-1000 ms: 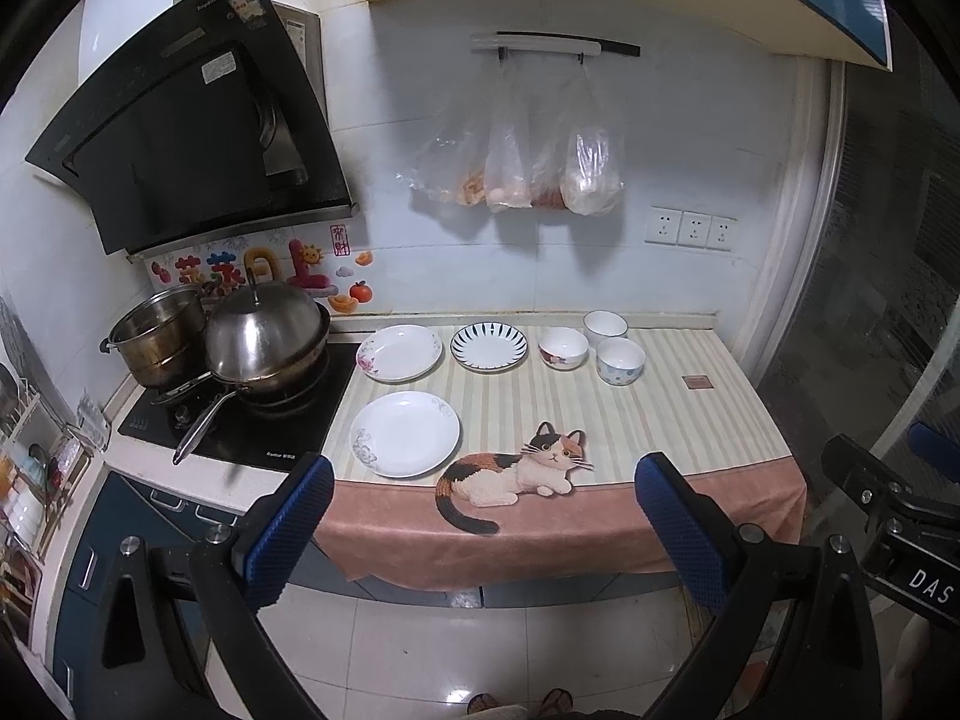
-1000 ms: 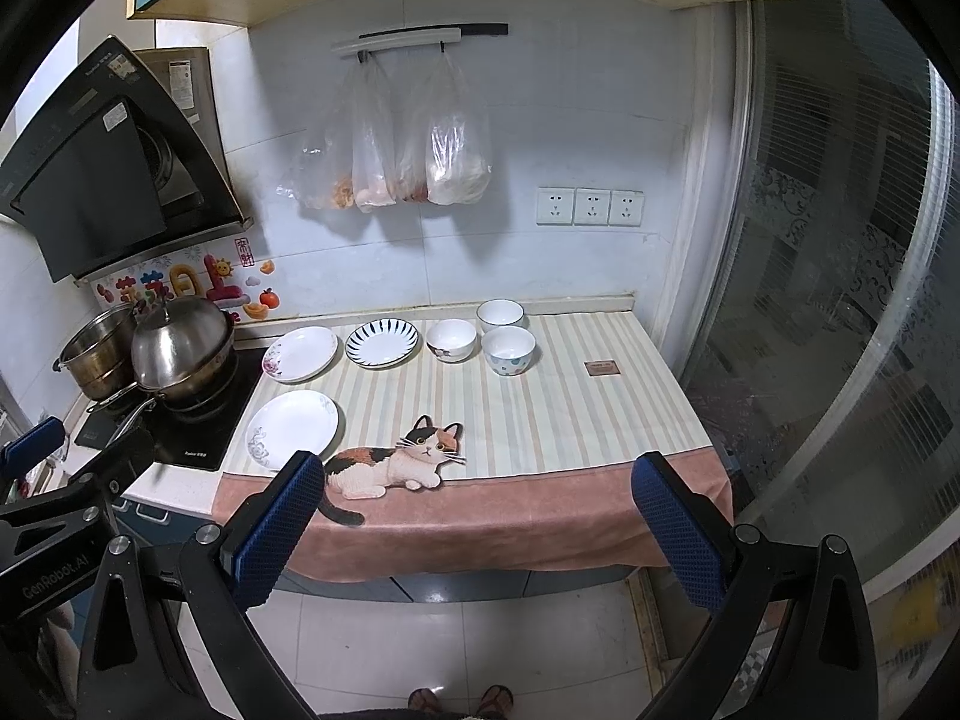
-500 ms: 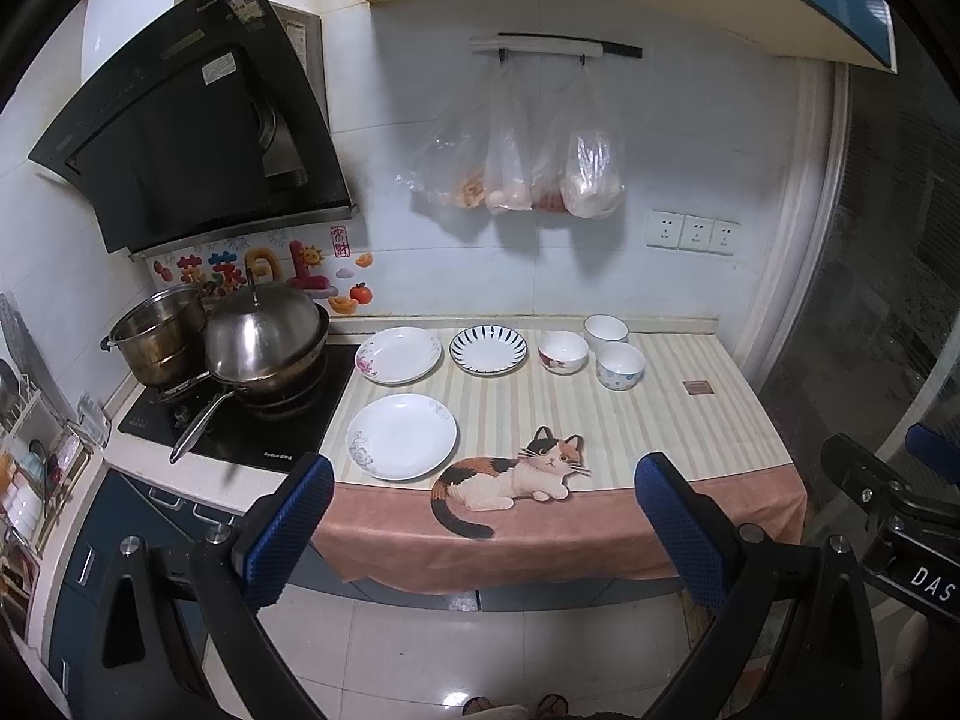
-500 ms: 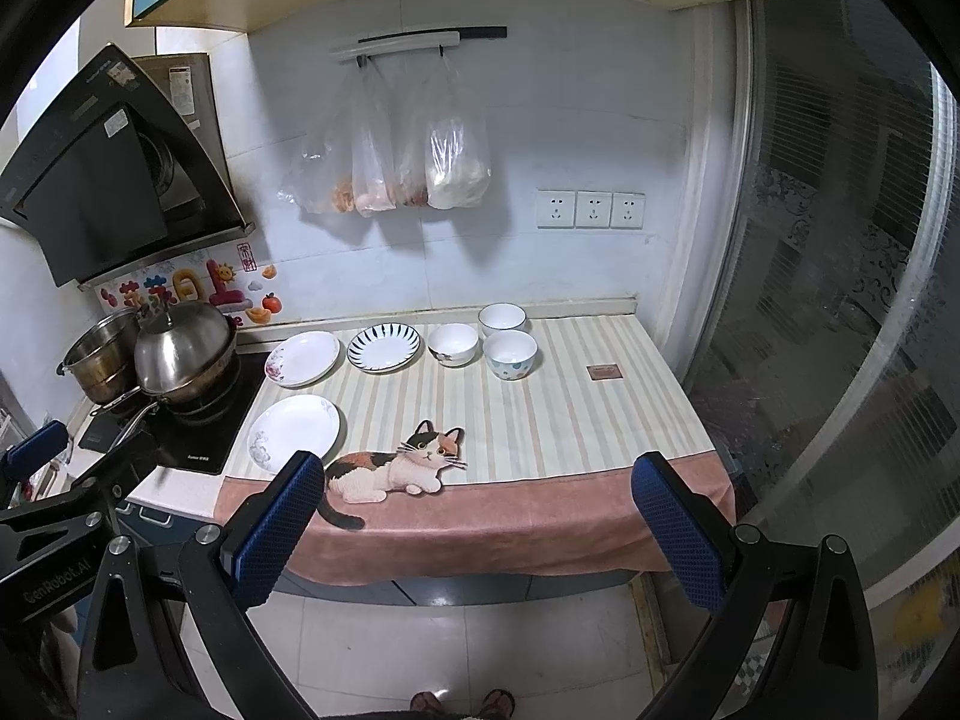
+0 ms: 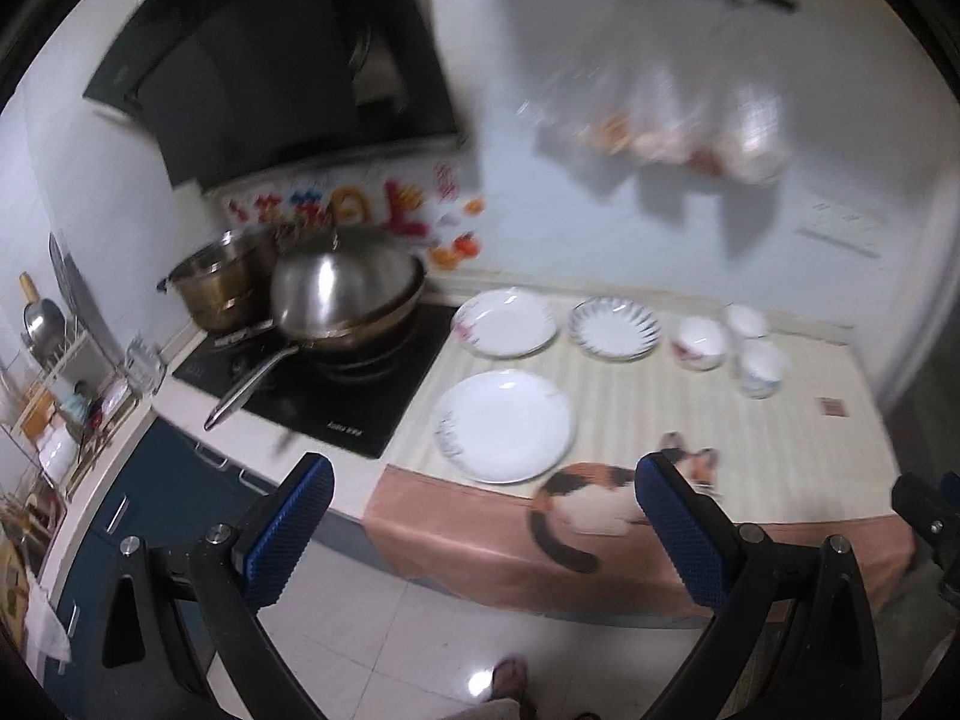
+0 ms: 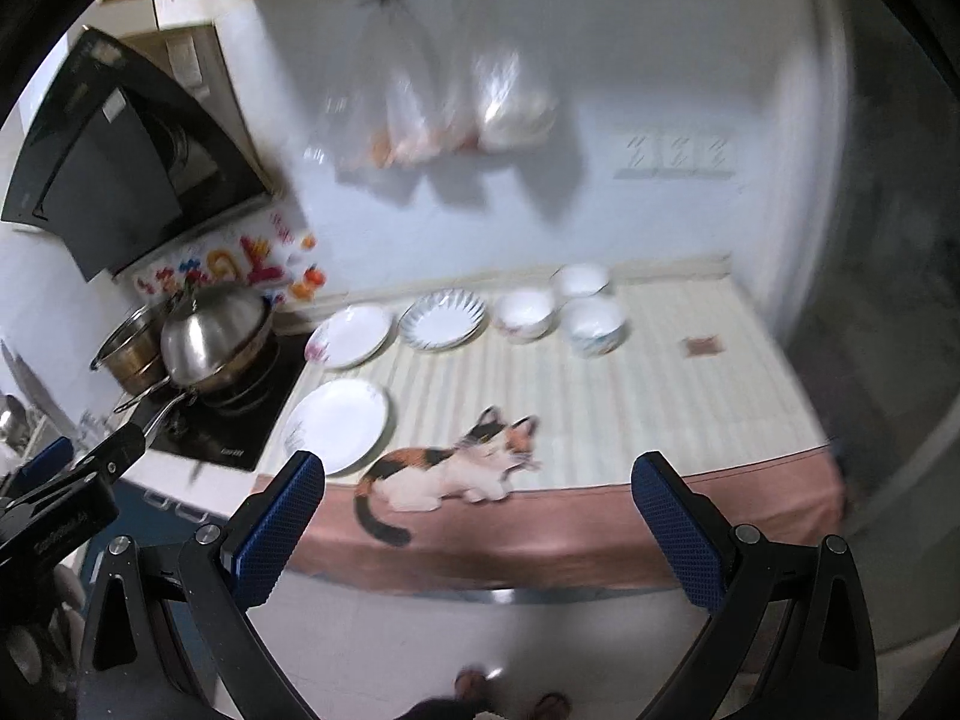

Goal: Organize plates and bowls

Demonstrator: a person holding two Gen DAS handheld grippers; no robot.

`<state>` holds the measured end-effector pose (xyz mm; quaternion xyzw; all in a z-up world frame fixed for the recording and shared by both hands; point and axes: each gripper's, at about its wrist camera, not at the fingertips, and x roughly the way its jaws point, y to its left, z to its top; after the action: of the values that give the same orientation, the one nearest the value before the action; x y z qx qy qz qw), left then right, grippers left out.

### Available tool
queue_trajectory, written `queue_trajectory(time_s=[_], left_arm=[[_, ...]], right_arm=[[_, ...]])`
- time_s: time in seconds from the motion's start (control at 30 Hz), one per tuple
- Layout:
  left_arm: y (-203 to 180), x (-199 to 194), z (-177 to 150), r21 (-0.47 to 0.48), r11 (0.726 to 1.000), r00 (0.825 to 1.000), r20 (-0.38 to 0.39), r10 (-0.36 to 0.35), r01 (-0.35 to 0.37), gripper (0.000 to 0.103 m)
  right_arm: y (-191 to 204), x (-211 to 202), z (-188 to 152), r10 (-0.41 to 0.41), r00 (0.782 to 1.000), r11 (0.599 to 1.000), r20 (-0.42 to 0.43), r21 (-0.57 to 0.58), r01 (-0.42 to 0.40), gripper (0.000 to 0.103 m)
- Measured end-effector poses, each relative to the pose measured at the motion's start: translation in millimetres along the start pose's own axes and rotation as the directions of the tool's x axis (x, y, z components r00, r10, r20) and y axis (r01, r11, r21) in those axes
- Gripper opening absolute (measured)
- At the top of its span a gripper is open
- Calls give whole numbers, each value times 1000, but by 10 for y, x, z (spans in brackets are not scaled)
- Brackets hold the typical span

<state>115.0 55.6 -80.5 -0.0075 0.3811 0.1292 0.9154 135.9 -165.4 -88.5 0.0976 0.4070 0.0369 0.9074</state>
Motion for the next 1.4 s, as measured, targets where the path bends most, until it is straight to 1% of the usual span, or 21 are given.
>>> queue_trajectory(time_s=[0.07,0.13,0.23,0.3,0.4,0.43,0.47,0.53,0.57,0.7,0.77,0.8,0.83,0.87,0.9,0.93,0.97,1.03,1.1,1.17,1.4], left_arm=[[135,433,34,-19,1000,999,-50,-4,3,103],[237,872,77,-24,1000,994,-107,-13,11,103],[404,1623,128,-22,999,980,-196,-28,24,102],[494,2150,149,-12,999,963,-267,-42,40,100],[676,2877,164,-32,997,930,-360,-77,70,93],[728,3086,162,-43,996,916,-391,-89,79,88],[776,3316,157,-57,994,898,-425,-110,95,79],[835,3633,144,-79,991,874,-466,-136,112,73],[842,3789,132,-82,989,859,-489,-149,125,70],[800,4240,65,-68,984,811,-559,-176,166,63],[796,4404,15,-66,980,783,-593,-189,187,53],[799,4488,-7,-68,978,771,-605,-198,198,50],[777,4547,-37,-65,976,761,-616,-205,210,44],[774,4590,-53,-65,974,755,-622,-208,215,37],[765,4624,-74,-72,972,747,-628,-217,223,33],[761,4640,-88,-81,971,744,-628,-226,227,32],[764,4638,-89,-91,969,748,-620,-237,231,32],[753,4635,-95,-96,969,749,-618,-239,230,32],[734,4620,-112,-98,970,751,-617,-236,224,32],[677,4571,-127,-83,972,761,-610,-224,219,32],[336,4249,-18,-59,974,789,-576,-212,218,32]], right_arm=[[87,424,44,5,999,1000,-40,-14,-5,103],[224,990,111,6,995,999,-99,-40,-9,103],[382,1692,174,30,985,998,-172,-51,-39,103],[511,2294,217,34,972,998,-231,-44,-45,103],[649,3124,255,46,946,998,-320,-26,-57,103],[715,3456,268,59,934,997,-353,-24,-72,102],[742,3631,256,64,926,997,-372,-23,-78,100],[842,4138,265,79,903,995,-423,-16,-95,98],[877,4330,266,88,891,995,-446,-8,-102,94],[989,4943,238,108,847,993,-520,17,-116,82],[1012,5159,208,131,821,991,-556,44,-128,71],[1031,5254,193,140,809,990,-571,54,-132,69],[1053,5342,172,151,795,988,-588,67,-139,65],[1054,5409,155,163,786,986,-597,75,-148,58],[1070,5499,129,171,772,985,-612,82,-153,54],[1084,5578,102,179,759,983,-626,89,-158,45],[1086,5567,66,188,750,982,-634,96,-165,34],[1101,5631,16,211,730,977,-650,117,-179,18],[1095,5612,7,228,738,973,-635,126,-192,18],[1099,5597,9,224,746,974,-626,110,-200,18],[840,5369,113,247,751,966,-612,93,-243,18]])
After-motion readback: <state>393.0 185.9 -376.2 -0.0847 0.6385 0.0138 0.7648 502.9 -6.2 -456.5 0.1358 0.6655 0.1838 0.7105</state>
